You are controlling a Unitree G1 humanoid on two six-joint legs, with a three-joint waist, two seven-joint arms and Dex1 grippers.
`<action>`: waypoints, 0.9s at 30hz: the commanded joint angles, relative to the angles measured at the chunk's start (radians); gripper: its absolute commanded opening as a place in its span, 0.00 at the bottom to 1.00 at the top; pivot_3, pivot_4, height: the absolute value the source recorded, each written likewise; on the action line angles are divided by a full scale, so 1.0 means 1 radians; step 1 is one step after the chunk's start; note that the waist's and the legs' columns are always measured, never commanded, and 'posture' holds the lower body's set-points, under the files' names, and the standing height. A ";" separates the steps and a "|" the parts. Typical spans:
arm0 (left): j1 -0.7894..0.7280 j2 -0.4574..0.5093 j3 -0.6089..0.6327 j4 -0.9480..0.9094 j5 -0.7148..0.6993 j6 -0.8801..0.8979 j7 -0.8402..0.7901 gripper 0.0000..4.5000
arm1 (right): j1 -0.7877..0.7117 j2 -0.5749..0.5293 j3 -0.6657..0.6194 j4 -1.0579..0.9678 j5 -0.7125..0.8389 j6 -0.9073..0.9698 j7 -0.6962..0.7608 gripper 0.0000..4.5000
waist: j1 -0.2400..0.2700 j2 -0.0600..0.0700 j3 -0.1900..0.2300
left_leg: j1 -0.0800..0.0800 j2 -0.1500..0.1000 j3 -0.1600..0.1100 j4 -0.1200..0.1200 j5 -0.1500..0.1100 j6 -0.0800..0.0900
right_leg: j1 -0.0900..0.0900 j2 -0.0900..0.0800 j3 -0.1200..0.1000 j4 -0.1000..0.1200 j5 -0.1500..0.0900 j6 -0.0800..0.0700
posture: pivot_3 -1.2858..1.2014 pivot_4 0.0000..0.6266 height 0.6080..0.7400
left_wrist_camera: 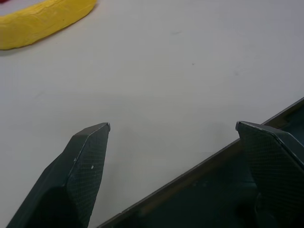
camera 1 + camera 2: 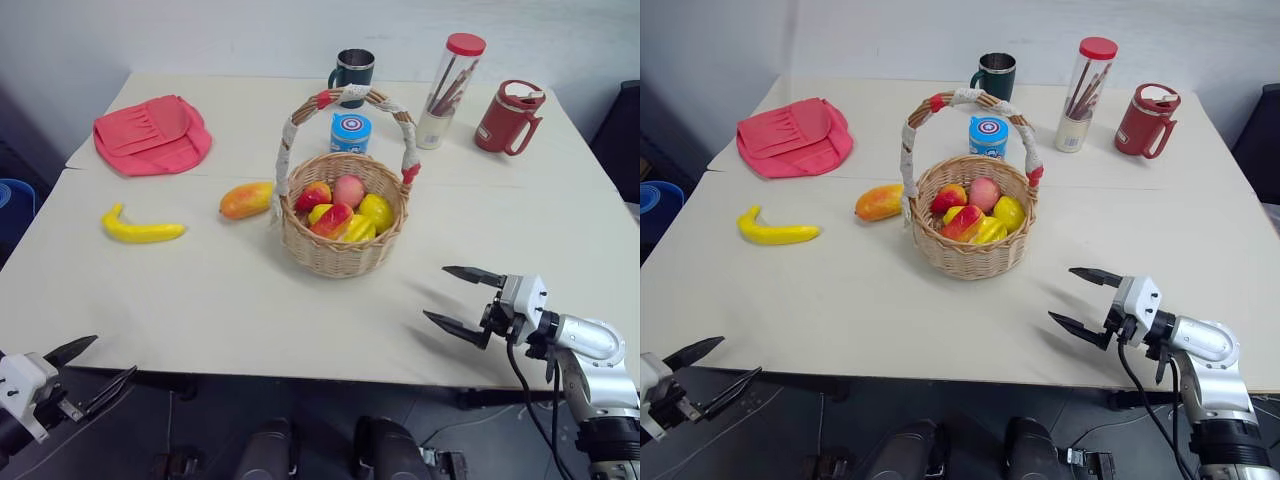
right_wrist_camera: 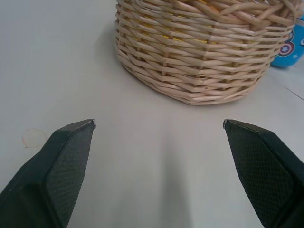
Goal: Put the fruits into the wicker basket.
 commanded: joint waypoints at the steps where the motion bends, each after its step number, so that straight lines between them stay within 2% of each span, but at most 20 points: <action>1: -0.007 0.020 0.033 -0.040 -0.028 0.020 0.019 0.99 | -0.006 -0.001 -0.020 0.005 0.007 -0.023 0.005 1.00 | 0.002 0.000 0.000 | 0.000 0.000 0.001 0.000 0.000 0.000 | 0.000 0.000 0.000 0.000 0.000 0.000 | 0.52 0.24 1.00; 6: -0.018 0.026 0.028 -0.106 -0.038 0.070 0.044 0.99 | -0.015 0.011 -0.023 0.010 0.029 -0.016 0.015 1.00 | -0.006 0.002 0.001 | -0.001 0.000 0.000 -0.002 -0.001 0.000 | 0.003 0.000 -0.003 -0.001 0.000 0.000 | 0.52 0.24 1.00; 8: -0.024 0.025 0.028 -0.127 -0.040 0.092 0.056 0.99 | -0.015 0.014 -0.022 0.002 0.032 -0.009 0.012 1.00 | -0.024 0.001 0.001 | 0.002 -0.012 -0.023 -0.011 0.006 0.004 | 0.019 -0.005 -0.028 -0.003 -0.002 0.005 | 0.52 0.24 1.00; 9: -0.026 0.025 0.029 -0.136 -0.039 0.102 0.062 0.99 | -0.012 0.016 -0.023 -0.005 0.032 -0.008 0.007 1.00 | -0.029 0.001 0.001 | 0.003 -0.024 -0.036 -0.019 0.011 0.010 | 0.024 -0.015 -0.043 -0.001 -0.007 0.014 | 0.52 0.24 1.00; 10: -0.028 0.024 0.034 -0.142 -0.040 0.113 0.071 0.99 | -0.009 0.021 -0.027 -0.017 0.038 -0.001 -0.004 1.00 | -0.035 0.003 0.002 | 0.005 -0.034 -0.047 -0.021 0.014 0.012 | 0.028 -0.021 -0.047 0.004 -0.012 0.022 | 0.52 0.24 1.00; 11: -0.030 0.023 0.044 -0.143 -0.042 0.128 0.086 0.99 | -0.007 0.027 -0.031 -0.027 0.046 0.007 -0.014 1.00 | -0.036 0.003 0.002 | 0.006 -0.042 -0.062 -0.021 0.017 0.014 | 0.034 -0.023 -0.043 0.006 -0.019 0.034 | 0.52 0.24 1.00; 12: -0.034 0.022 0.058 -0.139 -0.046 0.142 0.104 0.99 | -0.008 0.032 -0.033 -0.035 0.052 0.010 -0.020 1.00 | -0.025 0.003 0.001 | 0.005 -0.041 -0.060 -0.016 0.018 0.006 | 0.028 -0.017 -0.022 0.010 -0.020 0.035 | 0.52 0.24 1.00; 13: -0.035 0.024 0.079 -0.126 -0.056 0.164 0.121 0.99 | -0.007 0.039 -0.036 -0.054 0.069 0.025 -0.024 1.00 | -0.019 0.003 0.002 | 0.004 -0.040 -0.058 -0.015 0.017 0.005 | 0.031 -0.012 -0.008 0.007 -0.024 0.032 | 0.52 0.24 1.00; 16: -0.032 0.020 0.170 -0.077 -0.105 0.284 0.217 0.99 | -0.003 0.062 -0.044 -0.193 0.151 0.117 -0.074 1.00 | -0.010 0.003 0.002 | 0.003 -0.037 -0.057 -0.015 0.016 0.002 | 0.031 -0.003 0.012 0.001 -0.024 0.032 | 0.52 0.24 1.00; 19: -0.050 -0.008 0.298 -0.028 -0.167 0.390 0.365 0.99 | -0.012 0.092 -0.048 -0.375 0.226 0.202 -0.171 1.00 | -0.008 0.003 0.002 | 0.004 -0.033 -0.057 -0.015 0.010 -0.006 | 0.031 0.000 0.018 -0.001 -0.024 0.032 | 0.52 0.24 1.00; 22: -0.044 -0.045 0.417 0.008 -0.256 0.551 0.522 0.99 | -0.043 0.121 -0.059 -0.478 0.234 0.224 -0.261 1.00 | -0.009 0.002 0.002 | 0.004 -0.029 -0.057 -0.015 0.008 -0.009 | 0.030 0.001 0.027 -0.002 -0.025 0.030 | 0.52 0.24 1.00; 24: -0.035 -0.060 0.447 0.011 -0.277 0.604 0.568 0.99 | -0.057 0.132 -0.065 -0.510 0.232 0.228 -0.293 1.00 | -0.008 0.002 0.002 | 0.004 -0.028 -0.055 -0.015 0.008 -0.010 | 0.028 0.002 0.033 -0.001 -0.025 0.029 | 0.52 0.24 1.00; 27: -0.046 -0.051 0.455 -0.059 -0.351 0.734 0.622 0.99 | -0.078 0.104 -0.058 -0.535 0.203 0.202 -0.265 1.00 | 0.007 -0.001 0.001 | 0.004 -0.028 -0.051 -0.016 0.008 -0.010 | 0.025 0.003 0.038 -0.001 -0.026 0.029 | 0.52 0.24 1.00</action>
